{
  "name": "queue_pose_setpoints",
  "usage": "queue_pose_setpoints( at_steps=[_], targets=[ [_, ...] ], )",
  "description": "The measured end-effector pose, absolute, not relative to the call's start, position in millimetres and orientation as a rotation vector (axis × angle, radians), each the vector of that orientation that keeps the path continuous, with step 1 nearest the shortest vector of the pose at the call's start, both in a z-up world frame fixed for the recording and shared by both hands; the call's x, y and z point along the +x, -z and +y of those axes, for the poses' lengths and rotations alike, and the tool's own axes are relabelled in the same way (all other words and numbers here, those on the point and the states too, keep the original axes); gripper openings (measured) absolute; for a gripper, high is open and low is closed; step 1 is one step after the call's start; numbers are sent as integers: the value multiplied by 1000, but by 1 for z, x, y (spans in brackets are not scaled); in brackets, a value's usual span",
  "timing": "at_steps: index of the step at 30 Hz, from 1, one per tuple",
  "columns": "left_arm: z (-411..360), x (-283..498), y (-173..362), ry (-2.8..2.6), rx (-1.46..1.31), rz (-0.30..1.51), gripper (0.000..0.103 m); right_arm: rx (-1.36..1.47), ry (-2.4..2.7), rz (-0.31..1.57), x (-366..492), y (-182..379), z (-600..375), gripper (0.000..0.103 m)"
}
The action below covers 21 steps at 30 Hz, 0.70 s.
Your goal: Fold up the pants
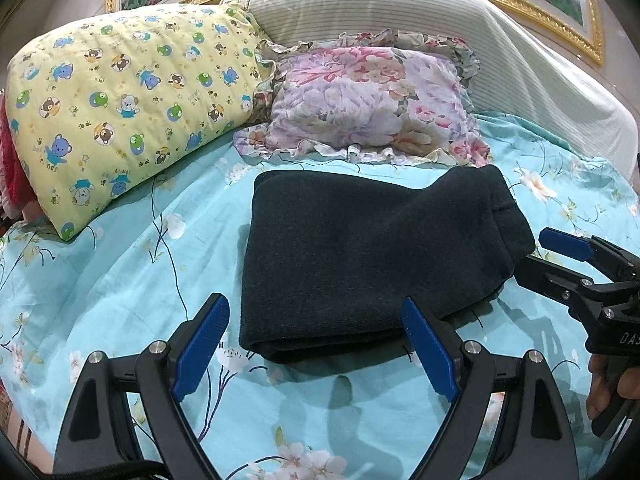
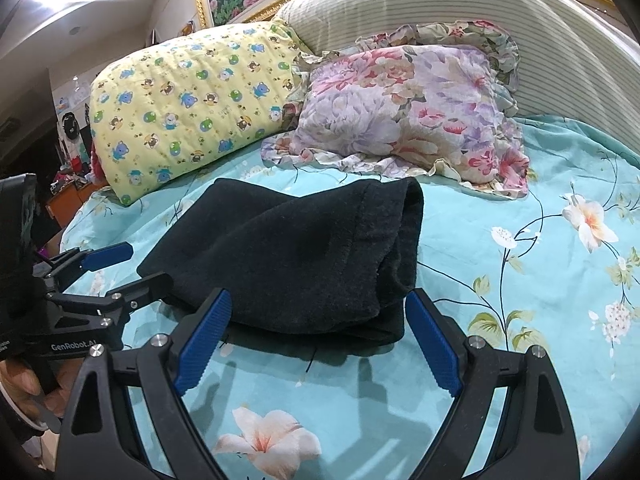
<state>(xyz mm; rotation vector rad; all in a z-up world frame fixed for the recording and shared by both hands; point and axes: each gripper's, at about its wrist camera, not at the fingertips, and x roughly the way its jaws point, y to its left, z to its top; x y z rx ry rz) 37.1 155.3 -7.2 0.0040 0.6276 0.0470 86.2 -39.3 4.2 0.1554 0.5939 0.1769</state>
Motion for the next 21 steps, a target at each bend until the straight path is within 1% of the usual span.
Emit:
queue_pose_setpoints(
  at_steps=[10, 17, 21],
  targets=[
    [154, 39, 6, -52, 14, 611, 88, 161, -183, 598, 88, -4, -38, 89],
    [151, 49, 6, -47, 5, 638, 90, 163, -192, 605, 91, -3, -37, 89],
    [155, 57, 9, -56, -22, 693, 91, 164, -191, 602, 90, -3, -37, 89]
  ],
)
